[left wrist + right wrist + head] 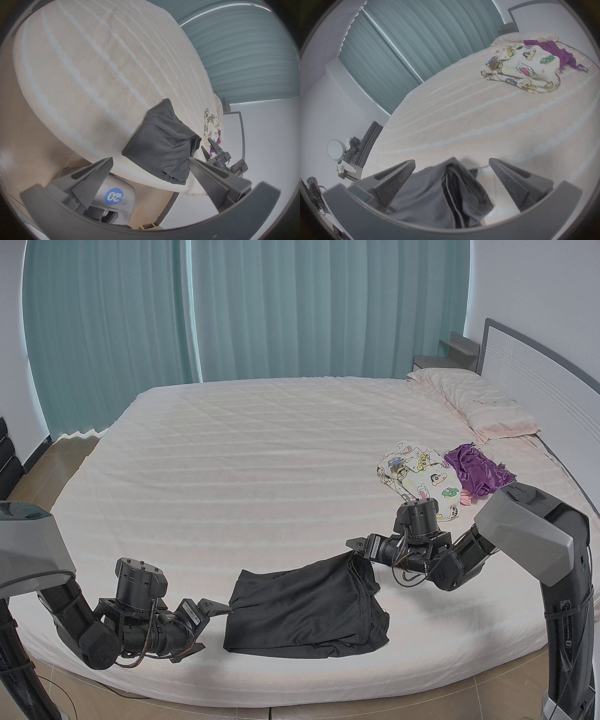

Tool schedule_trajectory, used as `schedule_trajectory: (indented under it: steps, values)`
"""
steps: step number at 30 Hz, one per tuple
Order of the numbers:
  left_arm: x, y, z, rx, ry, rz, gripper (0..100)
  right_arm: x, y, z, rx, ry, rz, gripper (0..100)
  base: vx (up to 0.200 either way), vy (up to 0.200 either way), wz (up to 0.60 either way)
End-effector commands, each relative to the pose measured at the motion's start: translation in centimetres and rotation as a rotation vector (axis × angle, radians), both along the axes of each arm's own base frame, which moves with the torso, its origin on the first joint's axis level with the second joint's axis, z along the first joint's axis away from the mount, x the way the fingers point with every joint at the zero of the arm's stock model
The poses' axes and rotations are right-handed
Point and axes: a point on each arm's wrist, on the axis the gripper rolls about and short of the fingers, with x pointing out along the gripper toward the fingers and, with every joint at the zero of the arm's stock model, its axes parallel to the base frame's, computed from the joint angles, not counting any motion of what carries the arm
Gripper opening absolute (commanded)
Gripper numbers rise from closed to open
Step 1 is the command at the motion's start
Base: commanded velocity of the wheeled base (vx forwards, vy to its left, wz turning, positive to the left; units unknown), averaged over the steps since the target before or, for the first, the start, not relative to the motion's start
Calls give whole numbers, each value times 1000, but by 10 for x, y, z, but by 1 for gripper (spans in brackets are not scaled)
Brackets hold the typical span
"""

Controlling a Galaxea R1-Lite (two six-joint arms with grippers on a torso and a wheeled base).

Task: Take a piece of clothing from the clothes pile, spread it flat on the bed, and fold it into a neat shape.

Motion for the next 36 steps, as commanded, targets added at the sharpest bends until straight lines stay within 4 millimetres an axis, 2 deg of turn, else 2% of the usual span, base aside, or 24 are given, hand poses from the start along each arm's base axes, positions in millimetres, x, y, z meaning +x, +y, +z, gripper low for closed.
schedule_trajectory:
  steps: [1, 2, 4, 5, 6, 7, 18, 26, 36]
  values:
    - [0, 0, -1, 1, 3, -1, 100, -41, -9, 31, 48, 53, 55, 100, 0, 0, 0]
    - [0, 0, -1, 1, 3, -1, 100, -46, -9, 31, 50, 59, 64, 100, 0, 0, 0]
    - [0, 0, 0, 0, 2, -1, 100, -70, -4, 35, 52, 96, 121, 100, 0, 0, 0]
    - [0, 0, 0, 0, 2, -1, 100, -70, -4, 35, 52, 96, 121, 100, 0, 0, 0]
    - [-1, 0, -1, 1, 4, -1, 100, -88, 1, 31, 46, 138, 155, 100, 0, 0, 0]
    - [-1, 0, -1, 0, 4, 0, 100, -94, 5, 29, 45, 153, 169, 100, 0, 0, 0]
    - [-3, 0, -1, -5, -6, 1, 100, -135, 22, 24, 37, 195, 252, 100, 0, 0, 0]
    - [-3, 0, -2, -7, -16, 2, 100, -147, 17, 9, -4, 259, 256, 100, 0, 0, 0]
    - [-3, 0, -2, -8, -15, 3, 100, -150, 22, -13, -37, 313, 271, 100, 0, 0, 0]
